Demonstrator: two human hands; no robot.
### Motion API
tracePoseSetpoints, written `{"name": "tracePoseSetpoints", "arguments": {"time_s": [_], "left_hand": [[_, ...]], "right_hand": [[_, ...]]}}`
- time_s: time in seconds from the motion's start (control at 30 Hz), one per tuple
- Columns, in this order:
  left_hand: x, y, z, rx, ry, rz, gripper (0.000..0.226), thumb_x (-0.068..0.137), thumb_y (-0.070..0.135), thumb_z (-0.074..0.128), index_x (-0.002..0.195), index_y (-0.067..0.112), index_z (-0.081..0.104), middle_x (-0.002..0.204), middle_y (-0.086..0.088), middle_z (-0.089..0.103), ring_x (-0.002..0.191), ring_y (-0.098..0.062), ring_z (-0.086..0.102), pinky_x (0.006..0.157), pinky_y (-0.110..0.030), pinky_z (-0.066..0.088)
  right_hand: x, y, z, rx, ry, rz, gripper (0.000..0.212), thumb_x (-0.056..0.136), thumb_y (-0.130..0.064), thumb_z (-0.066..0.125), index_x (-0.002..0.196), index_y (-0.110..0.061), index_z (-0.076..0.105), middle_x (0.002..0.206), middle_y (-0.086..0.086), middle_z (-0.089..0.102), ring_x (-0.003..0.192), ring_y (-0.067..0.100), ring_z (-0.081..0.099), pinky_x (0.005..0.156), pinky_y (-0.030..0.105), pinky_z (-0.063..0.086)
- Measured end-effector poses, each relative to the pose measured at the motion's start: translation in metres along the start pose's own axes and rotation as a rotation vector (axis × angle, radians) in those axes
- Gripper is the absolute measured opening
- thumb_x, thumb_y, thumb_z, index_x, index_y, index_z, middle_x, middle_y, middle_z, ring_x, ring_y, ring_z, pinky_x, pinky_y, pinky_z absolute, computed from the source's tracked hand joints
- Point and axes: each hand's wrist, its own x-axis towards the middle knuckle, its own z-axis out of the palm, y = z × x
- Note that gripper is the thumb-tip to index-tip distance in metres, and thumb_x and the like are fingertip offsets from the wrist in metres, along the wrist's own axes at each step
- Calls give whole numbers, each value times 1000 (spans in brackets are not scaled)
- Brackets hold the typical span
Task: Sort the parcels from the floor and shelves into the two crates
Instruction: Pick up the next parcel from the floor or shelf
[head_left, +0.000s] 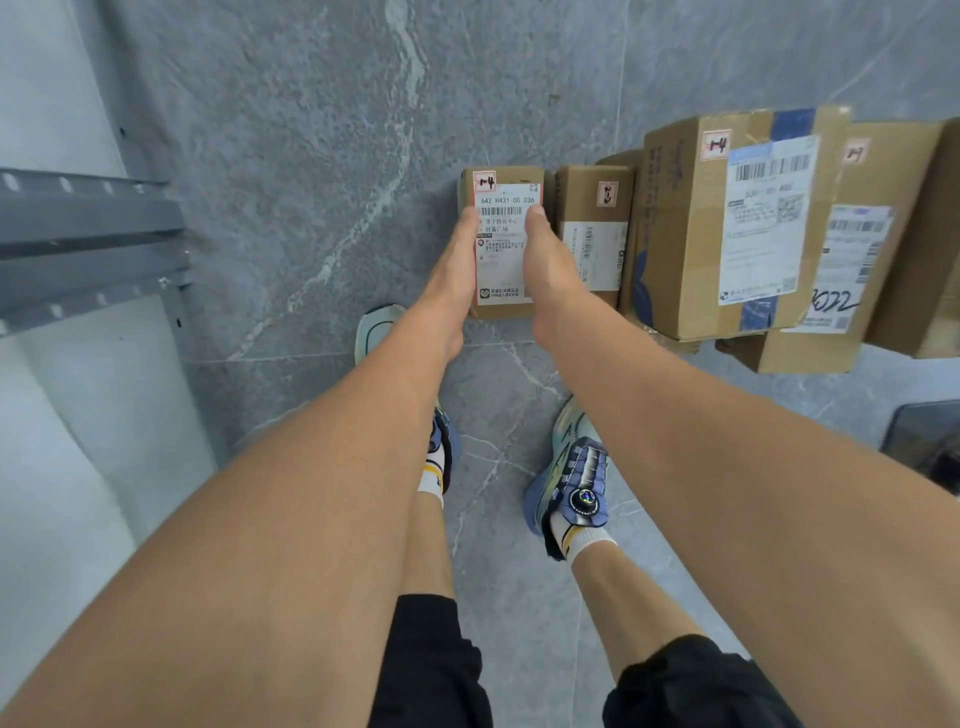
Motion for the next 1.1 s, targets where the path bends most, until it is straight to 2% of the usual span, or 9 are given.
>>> {"name": "tracePoseSetpoints", "arguments": {"time_s": [0.13,0.2,0.3,0.4,0.53,0.73,0.87,1.0,1.1], "left_hand": [[-12,4,-1,-27,7,6,56,106,62,20,133,41,64,110,19,73,104,-2,66,114,-45,43],[-26,10,-3,-49,12,34,56,106,63,19,127,42,67,103,22,75,97,3,70,112,-45,45],[-61,32,-4,-77,8,99,53,107,61,18,112,44,67,94,28,75,87,11,69,113,-43,43],[-110,62,-2,-114,26,184,54,107,61,18,105,46,69,100,27,75,92,12,68,116,-44,39],[-193,108,6,-182,100,307,53,106,63,21,102,50,72,109,25,74,106,5,66,117,-46,38],[-353,164,20,-277,232,535,50,106,62,21,120,47,66,114,24,73,104,10,66,114,-39,40],[-472,186,22,-333,355,690,46,107,60,20,120,50,63,110,29,72,102,13,64,109,-34,42],[-591,189,19,-416,462,816,42,109,54,19,118,48,60,98,33,72,91,20,63,85,-15,42],[-674,177,16,-451,531,893,44,109,55,19,122,48,60,102,34,72,94,20,62,84,-13,43]], "right_hand": [[-15,-6,-12,-24,-124,-61,54,114,-51,24,142,-25,61,108,-9,66,88,3,58,74,23,41],[-31,-13,-18,-13,-145,-112,50,115,-48,22,132,-31,65,100,-16,68,89,0,61,69,21,41],[-66,-29,-23,7,-189,-203,49,113,-50,23,112,-39,71,106,-16,76,105,6,69,89,30,51],[-117,-57,-31,-25,-198,-341,56,101,-69,30,125,-38,70,128,-8,74,121,13,68,111,48,48],[-193,-102,-50,-71,-235,-484,79,86,-85,37,140,-33,62,134,-8,70,125,10,64,115,48,45],[-348,-161,-77,-160,-384,-736,65,97,-75,34,140,-37,63,133,-11,71,125,7,63,99,31,44],[-462,-186,-84,-211,-487,-880,60,99,-72,33,138,-40,66,132,-14,72,126,8,64,112,39,42],[-572,-189,-87,-270,-632,-1005,53,107,-66,31,136,-40,67,131,-14,72,127,7,63,118,42,40],[-645,-179,-87,-321,-731,-1075,55,104,-72,31,138,-45,65,137,-16,69,133,8,59,121,46,37]]}}
